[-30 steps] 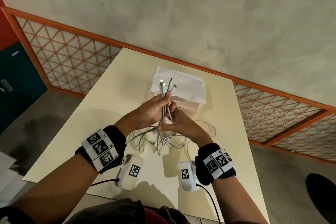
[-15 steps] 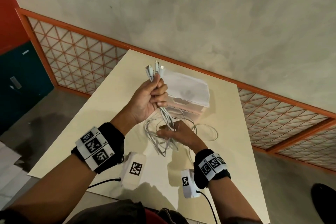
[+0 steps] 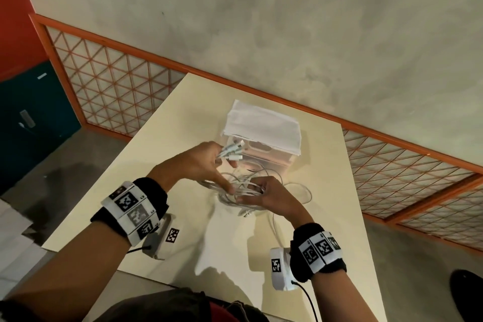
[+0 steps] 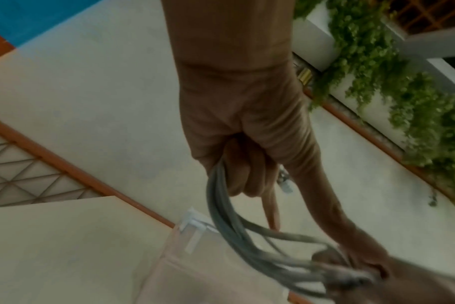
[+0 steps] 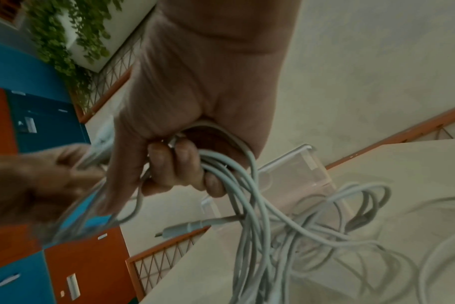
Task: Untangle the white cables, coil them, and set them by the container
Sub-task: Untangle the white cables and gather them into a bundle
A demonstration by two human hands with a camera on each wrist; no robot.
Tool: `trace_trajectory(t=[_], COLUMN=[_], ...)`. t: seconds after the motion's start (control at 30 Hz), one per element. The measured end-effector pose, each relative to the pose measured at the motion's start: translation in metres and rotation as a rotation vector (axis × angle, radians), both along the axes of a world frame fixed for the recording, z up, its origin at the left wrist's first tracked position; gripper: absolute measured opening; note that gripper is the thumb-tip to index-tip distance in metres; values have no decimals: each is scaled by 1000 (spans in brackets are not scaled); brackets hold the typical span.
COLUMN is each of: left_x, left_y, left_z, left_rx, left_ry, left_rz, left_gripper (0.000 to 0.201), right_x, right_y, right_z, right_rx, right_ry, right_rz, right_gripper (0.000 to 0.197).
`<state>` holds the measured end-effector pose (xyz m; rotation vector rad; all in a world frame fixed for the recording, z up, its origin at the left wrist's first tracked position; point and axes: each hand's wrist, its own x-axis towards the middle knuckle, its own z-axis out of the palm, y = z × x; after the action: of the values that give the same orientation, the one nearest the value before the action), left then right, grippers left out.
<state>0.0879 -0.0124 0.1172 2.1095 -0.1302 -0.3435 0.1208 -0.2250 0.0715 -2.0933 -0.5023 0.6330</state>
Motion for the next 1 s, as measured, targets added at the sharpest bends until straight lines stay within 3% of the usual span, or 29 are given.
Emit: trace_trajectory(t=[0.13,0.27,0.37,0.5,0.6,0.73,1.0], left_x=[3,5,5,4,1,-2,-6], left_y=[-13,-14,-8,-4,-4,2,1], left_z=[-8,-12,-13,0,10,18,30], left_rx=[366,532,467,312,293,281,250], left_ry=[100,116,90,79,37,0,-32], left_rz=[-78,-123,-113,-138,-127,-99,-43], left_gripper=[47,43,36,34,34,36,30], right_x=[3,-3,-10,-6,-2,-2,3], right_y=[-2,-7,-14,-24,-29,-34,-40], right_z=[3,0,4,1,-7,-13,-17], right_rx=[36,79,136,176,150,312,312], right_ry=[33,98,140,113,21,61,79], right_rz=[40,67,88,20,-88,-273,-191], right_gripper=[23,35,16,38,42,44,22])
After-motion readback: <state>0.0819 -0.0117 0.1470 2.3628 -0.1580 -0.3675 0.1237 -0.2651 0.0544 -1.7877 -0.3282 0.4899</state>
